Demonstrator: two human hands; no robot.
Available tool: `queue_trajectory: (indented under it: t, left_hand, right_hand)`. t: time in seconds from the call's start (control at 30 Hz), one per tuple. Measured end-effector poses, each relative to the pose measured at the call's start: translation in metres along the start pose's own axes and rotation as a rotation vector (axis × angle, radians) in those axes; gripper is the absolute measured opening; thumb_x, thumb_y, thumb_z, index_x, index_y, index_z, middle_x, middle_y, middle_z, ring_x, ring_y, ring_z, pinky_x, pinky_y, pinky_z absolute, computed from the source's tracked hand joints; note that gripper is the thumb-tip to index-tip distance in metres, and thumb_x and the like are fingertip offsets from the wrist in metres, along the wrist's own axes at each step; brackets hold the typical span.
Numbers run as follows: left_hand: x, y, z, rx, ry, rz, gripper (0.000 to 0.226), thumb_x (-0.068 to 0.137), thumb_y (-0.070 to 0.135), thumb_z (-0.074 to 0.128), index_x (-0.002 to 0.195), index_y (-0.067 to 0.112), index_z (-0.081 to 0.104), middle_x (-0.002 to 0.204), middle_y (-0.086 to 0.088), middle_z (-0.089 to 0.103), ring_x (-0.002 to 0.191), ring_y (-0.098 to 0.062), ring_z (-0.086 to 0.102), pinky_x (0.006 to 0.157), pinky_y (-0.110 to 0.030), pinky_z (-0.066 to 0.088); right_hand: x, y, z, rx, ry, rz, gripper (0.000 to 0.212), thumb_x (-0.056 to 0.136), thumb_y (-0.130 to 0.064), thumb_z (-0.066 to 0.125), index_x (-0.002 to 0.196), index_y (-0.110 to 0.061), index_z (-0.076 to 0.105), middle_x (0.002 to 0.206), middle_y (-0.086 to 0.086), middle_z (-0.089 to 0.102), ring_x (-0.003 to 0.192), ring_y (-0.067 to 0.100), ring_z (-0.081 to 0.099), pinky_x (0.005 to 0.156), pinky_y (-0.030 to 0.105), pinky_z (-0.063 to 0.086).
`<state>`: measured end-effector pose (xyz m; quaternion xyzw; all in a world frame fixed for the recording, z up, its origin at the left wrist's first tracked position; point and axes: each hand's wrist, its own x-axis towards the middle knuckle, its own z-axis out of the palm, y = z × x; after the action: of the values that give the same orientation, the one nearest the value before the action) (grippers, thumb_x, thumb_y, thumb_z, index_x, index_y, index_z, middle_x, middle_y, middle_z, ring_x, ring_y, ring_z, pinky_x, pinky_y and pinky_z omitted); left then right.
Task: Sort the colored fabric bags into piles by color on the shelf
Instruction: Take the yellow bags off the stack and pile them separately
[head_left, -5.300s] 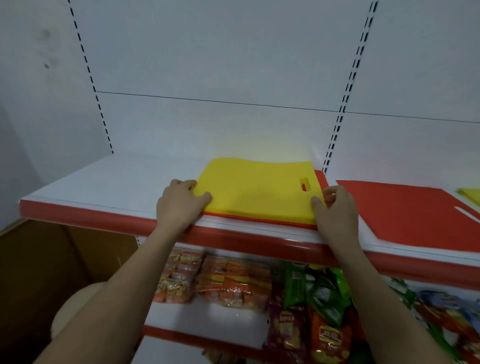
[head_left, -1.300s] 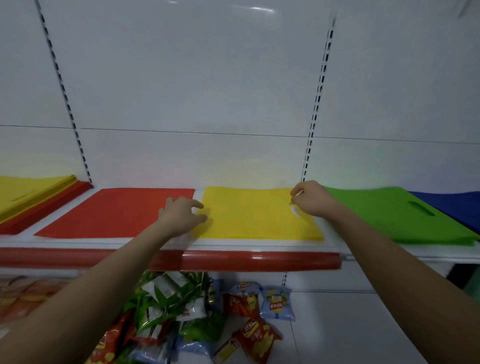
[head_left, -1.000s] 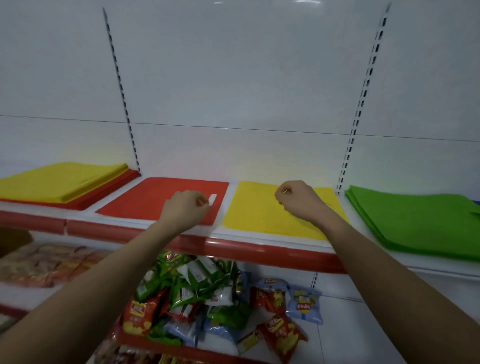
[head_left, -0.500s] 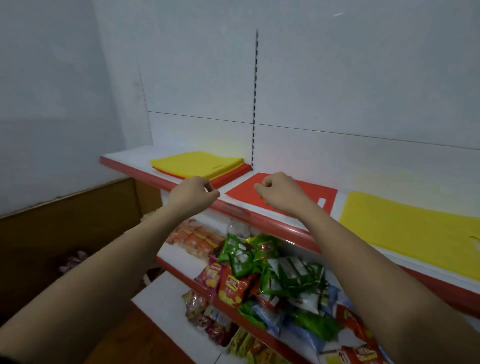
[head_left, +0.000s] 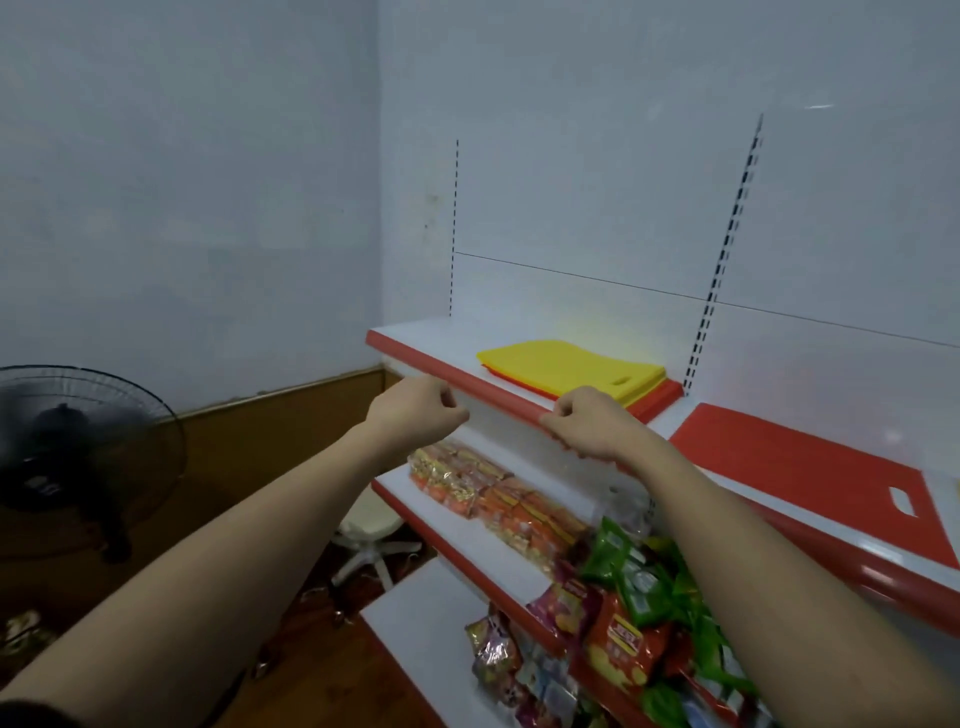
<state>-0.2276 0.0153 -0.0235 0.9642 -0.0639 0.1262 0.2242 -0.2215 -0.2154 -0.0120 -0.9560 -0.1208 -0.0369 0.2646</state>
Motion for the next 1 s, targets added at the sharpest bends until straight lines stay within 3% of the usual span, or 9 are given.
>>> queue_trajectory:
  t: [0.13,0.5,0.63,0.83,0.93,1.0]
  left_hand:
    - [0.023,-0.035,0.0,-0.002,-0.038,0.004,0.027,0.093,0.041,0.054,0.098,0.018,0.067,0.091,0.002,0.069,0.08,-0.012,0.064,0.068,-0.032,0.055]
    - [0.135,-0.063,0.045,-0.095,-0.074,0.076,0.021,0.093,0.038,0.057,0.093,0.018,0.066,0.086,0.002,0.067,0.077,-0.013,0.063,0.063,-0.029,0.05]
    - [0.183,-0.065,0.069,-0.165,-0.098,0.131,0.014,0.093,0.035,0.057,0.092,0.023,0.062,0.083,0.007,0.064,0.077,-0.009,0.06,0.063,-0.028,0.045]
    - [0.254,-0.07,0.09,-0.324,-0.053,0.122,0.009,0.089,0.027,0.06,0.089,0.023,0.068,0.087,0.004,0.067,0.074,-0.014,0.061,0.069,-0.032,0.048]
    - [0.285,-0.073,0.1,-0.391,-0.019,0.108,0.006,0.087,0.023,0.061,0.089,0.023,0.067,0.086,0.004,0.067,0.067,-0.013,0.057,0.061,-0.028,0.043]
    - [0.307,-0.076,0.108,-0.396,-0.023,0.121,0.009,0.087,0.023,0.061,0.094,0.023,0.067,0.092,0.003,0.067,0.074,-0.014,0.059,0.059,-0.026,0.041]
  right_hand:
    - [0.028,-0.012,0.021,0.032,-0.015,0.008,0.035,0.097,-0.028,0.056,0.067,-0.009,0.053,0.063,0.012,0.059,0.058,0.024,0.054,0.06,0.033,0.048]
    - [0.115,0.027,0.039,-0.027,0.085,0.093,0.038,0.093,-0.031,0.057,0.06,-0.015,0.046,0.061,0.007,0.052,0.059,0.024,0.049,0.06,0.034,0.04]
    - [0.143,0.046,0.041,-0.018,0.275,0.162,0.025,0.09,-0.033,0.056,0.067,-0.023,0.053,0.07,-0.001,0.057,0.075,0.027,0.057,0.068,0.037,0.047]
    - [0.159,0.076,0.039,0.055,0.637,0.216,0.005,0.095,-0.019,0.053,0.092,-0.017,0.055,0.067,-0.001,0.057,0.059,0.02,0.054,0.056,0.037,0.043]
    - [0.17,0.094,0.038,0.054,0.782,0.344,0.009,0.093,-0.012,0.053,0.101,-0.011,0.057,0.086,0.005,0.059,0.075,0.024,0.057,0.063,0.036,0.045]
    - [0.18,0.106,0.041,0.04,0.848,0.43,0.015,0.089,-0.007,0.054,0.104,-0.006,0.058,0.096,0.012,0.059,0.089,0.03,0.055,0.072,0.037,0.042]
